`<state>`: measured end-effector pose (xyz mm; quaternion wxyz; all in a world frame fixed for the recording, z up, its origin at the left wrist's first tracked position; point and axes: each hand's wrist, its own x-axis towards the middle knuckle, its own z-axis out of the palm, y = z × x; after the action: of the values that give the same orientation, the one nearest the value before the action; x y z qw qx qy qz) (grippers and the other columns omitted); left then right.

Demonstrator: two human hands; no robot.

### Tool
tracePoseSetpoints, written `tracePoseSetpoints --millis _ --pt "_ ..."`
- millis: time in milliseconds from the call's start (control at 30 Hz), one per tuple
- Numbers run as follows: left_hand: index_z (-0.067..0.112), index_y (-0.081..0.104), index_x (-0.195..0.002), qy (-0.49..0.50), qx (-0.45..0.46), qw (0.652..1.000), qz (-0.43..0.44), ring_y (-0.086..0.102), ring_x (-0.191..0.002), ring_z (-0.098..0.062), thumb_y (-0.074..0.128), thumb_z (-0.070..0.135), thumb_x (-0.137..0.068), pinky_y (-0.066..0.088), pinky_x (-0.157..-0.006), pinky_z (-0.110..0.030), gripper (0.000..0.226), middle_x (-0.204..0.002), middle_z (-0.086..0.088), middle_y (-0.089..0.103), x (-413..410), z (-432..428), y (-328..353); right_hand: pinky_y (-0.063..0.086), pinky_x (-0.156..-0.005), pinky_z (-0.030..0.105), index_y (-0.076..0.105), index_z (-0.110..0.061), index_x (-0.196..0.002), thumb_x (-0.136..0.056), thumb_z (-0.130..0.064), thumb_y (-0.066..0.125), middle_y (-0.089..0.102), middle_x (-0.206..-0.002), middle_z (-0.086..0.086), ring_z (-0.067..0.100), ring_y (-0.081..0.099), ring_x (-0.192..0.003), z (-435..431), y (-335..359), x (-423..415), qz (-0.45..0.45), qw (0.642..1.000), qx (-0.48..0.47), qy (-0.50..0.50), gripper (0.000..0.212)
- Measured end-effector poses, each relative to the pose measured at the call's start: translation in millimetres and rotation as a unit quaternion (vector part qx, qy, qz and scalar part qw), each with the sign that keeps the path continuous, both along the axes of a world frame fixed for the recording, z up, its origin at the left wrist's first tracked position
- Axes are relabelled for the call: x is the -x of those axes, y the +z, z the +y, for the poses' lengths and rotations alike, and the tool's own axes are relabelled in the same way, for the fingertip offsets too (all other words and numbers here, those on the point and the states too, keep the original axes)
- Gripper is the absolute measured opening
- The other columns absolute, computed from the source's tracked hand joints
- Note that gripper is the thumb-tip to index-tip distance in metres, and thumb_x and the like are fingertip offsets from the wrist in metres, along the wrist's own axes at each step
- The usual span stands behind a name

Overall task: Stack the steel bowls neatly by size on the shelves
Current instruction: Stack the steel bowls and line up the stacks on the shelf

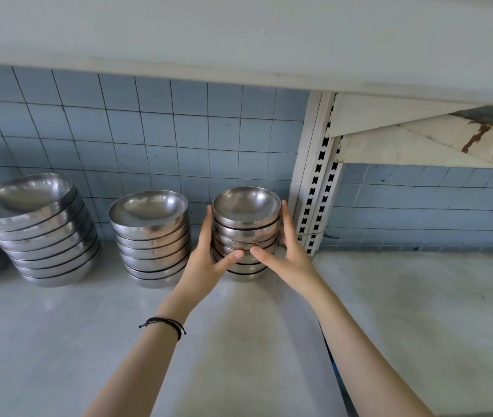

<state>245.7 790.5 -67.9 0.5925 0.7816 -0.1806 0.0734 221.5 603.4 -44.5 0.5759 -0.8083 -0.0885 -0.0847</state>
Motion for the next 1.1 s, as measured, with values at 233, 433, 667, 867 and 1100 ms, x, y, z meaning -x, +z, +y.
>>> tracePoseSetpoints --millis 233,433,667,867,1100 --pt "0.036 0.002 -0.152 -0.007 0.061 0.998 0.001 0.022 -0.141 0.008 0.063 0.040 -0.084 0.022 -0.117 -0.021 0.092 -0.156 0.021 0.020 4.6 0.0 9.7 0.017 -0.098 -0.003 -0.004 -0.059 -0.145 -0.087 -0.042 0.070 0.003 -0.137 -0.056 -0.031 0.009 -0.130 2.8 0.6 3.6 -0.005 1.000 -0.027 -0.012 0.096" --pt "0.031 0.013 -0.152 0.021 0.122 0.992 0.004 0.030 -0.128 0.023 0.048 0.028 -0.099 0.029 -0.104 -0.004 0.064 -0.147 0.027 0.030 -1.8 -5.0 23.4 0.012 -0.094 -0.011 0.005 -0.048 -0.152 -0.100 -0.040 0.049 0.007 -0.130 -0.063 -0.035 0.004 -0.128 9.3 4.8 0.8 -0.009 0.999 -0.035 -0.017 0.068" --pt "0.026 0.031 -0.147 0.048 0.149 0.988 0.014 0.039 -0.136 -0.005 0.056 0.036 -0.095 0.032 -0.116 -0.034 0.058 -0.147 0.007 0.043 -6.7 -6.8 26.2 0.006 -0.121 0.029 0.013 -0.041 -0.153 -0.096 -0.052 0.040 0.013 -0.160 -0.021 -0.006 0.004 -0.147 14.8 5.0 -8.7 -0.046 0.995 0.011 -0.092 0.064" --pt "0.026 0.026 -0.150 0.043 0.127 0.991 0.020 0.032 -0.139 -0.002 0.055 0.035 -0.096 0.027 -0.118 -0.031 0.061 -0.151 0.011 0.036 -3.1 -6.8 27.8 0.011 -0.122 0.026 0.013 -0.039 -0.154 -0.101 -0.044 0.047 0.012 -0.153 -0.035 -0.015 0.008 -0.143 13.7 4.8 -1.1 -0.039 0.997 -0.013 -0.059 0.063" --pt "0.023 0.005 -0.155 0.015 0.063 0.998 0.019 0.019 -0.130 0.016 0.057 0.033 -0.095 0.020 -0.092 0.009 0.080 -0.144 0.027 0.020 0.7 -7.1 27.0 0.023 -0.105 0.003 0.010 -0.045 -0.152 -0.099 -0.035 0.053 0.024 -0.129 -0.059 -0.035 0.025 -0.121 12.6 12.9 5.9 -0.011 0.999 -0.025 -0.037 0.069"
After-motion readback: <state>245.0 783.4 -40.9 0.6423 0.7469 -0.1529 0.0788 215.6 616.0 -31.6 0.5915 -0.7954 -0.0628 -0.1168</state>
